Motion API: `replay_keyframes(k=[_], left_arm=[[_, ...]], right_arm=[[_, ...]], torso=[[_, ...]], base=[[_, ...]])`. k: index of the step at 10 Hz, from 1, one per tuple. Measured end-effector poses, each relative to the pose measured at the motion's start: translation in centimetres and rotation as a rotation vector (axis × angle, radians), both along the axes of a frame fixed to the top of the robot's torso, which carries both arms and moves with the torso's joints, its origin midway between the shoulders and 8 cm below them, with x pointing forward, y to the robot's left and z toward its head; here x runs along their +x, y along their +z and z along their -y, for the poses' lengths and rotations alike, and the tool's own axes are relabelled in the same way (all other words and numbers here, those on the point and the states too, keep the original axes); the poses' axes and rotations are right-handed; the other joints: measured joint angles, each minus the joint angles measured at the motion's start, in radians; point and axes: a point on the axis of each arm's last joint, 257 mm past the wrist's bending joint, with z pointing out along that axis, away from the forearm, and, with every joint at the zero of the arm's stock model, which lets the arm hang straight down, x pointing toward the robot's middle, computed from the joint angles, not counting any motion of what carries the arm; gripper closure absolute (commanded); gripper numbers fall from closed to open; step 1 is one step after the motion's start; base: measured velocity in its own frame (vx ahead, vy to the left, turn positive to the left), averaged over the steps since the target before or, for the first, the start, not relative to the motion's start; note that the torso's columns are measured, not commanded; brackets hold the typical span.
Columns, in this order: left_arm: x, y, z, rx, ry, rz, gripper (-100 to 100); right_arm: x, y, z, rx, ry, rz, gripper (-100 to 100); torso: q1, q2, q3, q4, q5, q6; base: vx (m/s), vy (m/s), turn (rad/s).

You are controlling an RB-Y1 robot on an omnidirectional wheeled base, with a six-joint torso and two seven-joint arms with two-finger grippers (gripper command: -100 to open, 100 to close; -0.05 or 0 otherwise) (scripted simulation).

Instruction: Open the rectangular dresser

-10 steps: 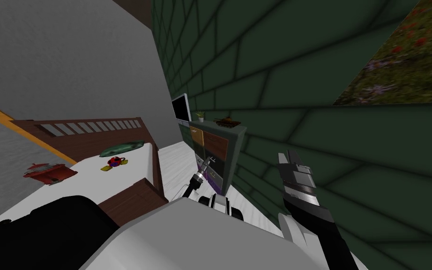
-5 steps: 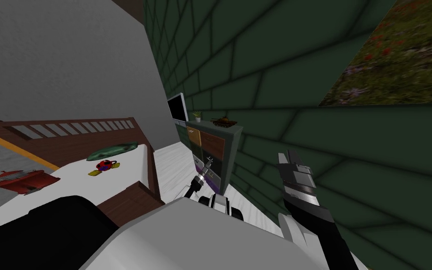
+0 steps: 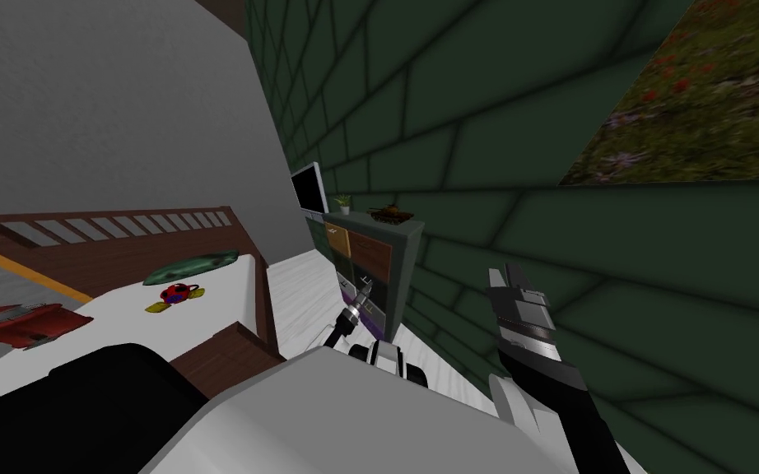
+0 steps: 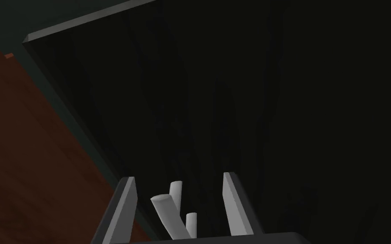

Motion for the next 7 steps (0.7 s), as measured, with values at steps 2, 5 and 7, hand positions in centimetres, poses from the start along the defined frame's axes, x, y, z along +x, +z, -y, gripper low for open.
replay_keyframes(k=[2,5,7], left_arm=[[-0.2,0.9,0.2,-0.005,-0.008,0.018,100],[-0.8,0.6,0.1,-0.001,-0.013,0.006,100],[-1.2,0.8,0.2,-0.004,-0.020,0.009,100]], right_arm=[[0.0,0.0,0.0,0.000,0.000,0.000,0],[0.0,0.0,0.0,0.000,0.000,0.000,0],[0.0,0.0,0.0,0.000,0.000,0.000,0]], torso=[[0.005,0.003,0.002,-0.002,0.002,-0.001],[-0.003,-0.007,-0.004,-0.001,-0.001,0.000],[0.002,-0.001,0.000,-0.002,0.001,-0.001]], base=[[-0.163,0.082,0.026],[-0.124,0.057,0.017],[-0.190,0.090,0.031]])
